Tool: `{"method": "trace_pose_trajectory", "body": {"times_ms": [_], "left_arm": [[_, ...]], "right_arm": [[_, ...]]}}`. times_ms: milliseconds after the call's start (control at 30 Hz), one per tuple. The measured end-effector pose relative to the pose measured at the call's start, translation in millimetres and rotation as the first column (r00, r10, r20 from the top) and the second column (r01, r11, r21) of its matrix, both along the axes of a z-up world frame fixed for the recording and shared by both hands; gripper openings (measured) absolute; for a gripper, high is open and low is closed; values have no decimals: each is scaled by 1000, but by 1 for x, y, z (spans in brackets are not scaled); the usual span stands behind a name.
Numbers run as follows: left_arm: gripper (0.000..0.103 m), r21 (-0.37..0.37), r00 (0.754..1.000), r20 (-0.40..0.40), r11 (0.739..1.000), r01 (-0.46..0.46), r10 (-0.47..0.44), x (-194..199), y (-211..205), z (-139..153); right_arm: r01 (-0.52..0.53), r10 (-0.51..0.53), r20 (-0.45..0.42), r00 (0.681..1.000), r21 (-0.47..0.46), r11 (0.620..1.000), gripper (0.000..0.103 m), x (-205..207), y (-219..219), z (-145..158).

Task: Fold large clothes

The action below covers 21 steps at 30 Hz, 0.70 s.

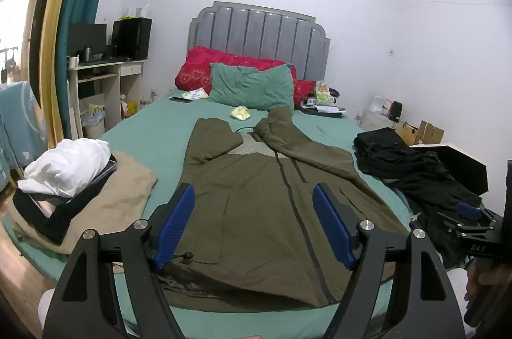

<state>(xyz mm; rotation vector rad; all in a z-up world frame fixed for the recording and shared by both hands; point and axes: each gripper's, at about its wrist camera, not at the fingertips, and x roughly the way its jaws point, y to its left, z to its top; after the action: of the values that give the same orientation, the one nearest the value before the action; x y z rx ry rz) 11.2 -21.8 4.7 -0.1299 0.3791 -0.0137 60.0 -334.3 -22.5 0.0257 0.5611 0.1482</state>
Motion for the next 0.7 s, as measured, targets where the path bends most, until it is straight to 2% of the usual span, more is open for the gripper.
{"method": "trace_pose_trajectory", "body": {"times_ms": [700], "left_arm": [[79,4,1000,10,1000,8,-8,-4,-2,4]], "right_arm": [[-2,2,4,1000,-6,1000,102,1,2,-1]]}}
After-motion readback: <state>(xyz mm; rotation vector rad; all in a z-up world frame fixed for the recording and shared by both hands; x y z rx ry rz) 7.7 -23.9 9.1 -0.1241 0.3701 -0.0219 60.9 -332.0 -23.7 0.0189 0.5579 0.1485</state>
